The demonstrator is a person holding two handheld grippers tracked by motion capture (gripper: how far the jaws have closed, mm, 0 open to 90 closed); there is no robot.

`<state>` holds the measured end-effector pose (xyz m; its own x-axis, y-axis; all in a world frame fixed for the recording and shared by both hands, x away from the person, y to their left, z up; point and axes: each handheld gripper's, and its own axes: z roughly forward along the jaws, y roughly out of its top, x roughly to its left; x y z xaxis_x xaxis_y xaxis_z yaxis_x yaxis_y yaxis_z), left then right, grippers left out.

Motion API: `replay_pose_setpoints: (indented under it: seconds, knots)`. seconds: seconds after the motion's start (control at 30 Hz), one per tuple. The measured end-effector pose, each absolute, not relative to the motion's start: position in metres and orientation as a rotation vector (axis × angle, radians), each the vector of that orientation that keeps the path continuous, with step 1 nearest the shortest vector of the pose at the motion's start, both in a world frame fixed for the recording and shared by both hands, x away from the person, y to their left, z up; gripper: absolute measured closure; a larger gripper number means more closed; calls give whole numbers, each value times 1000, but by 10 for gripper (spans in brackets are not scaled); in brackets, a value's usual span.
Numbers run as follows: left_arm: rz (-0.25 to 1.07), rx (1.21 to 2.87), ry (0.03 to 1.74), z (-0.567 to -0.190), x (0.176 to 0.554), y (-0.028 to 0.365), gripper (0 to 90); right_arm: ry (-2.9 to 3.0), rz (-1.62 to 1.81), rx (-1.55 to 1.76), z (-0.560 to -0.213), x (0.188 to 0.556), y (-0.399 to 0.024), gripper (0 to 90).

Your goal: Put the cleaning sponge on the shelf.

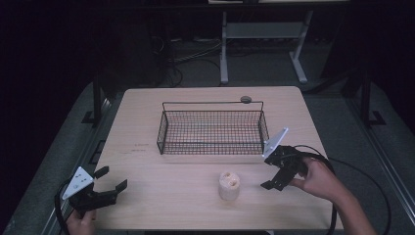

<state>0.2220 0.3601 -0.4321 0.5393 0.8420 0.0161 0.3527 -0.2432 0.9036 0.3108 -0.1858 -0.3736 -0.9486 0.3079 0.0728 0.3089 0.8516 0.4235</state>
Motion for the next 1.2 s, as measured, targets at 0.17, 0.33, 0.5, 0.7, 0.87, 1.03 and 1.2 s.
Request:
replay_pose_setpoints:
  seconds: [0.17, 0.33, 0.5, 0.7, 0.87, 1.03, 1.2]
  knots:
    - [644, 1825, 987, -432, 222, 360, 139, -3023, -685, -488, -373, 311, -182, 144]
    - [645, 1824, 987, -432, 222, 360, 139, -3026, -680, -477, -370, 312, -177, 144]
    - [645, 1825, 988, -432, 222, 360, 139, -3025, -669, -460, -369, 313, -172, 144]
    - [645, 1825, 987, -432, 222, 360, 139, -3029, -660, -437, -367, 314, -165, 144]
    - [645, 1825, 986, -432, 222, 360, 139, -3022, -655, -429, -366, 314, -160, 144]
    - [644, 1824, 988, -432, 222, 360, 139, -3023, -655, -417, -366, 315, -156, 144]
    - [644, 1821, 990, -432, 222, 360, 140, -3021, -652, -396, -366, 316, -149, 145]
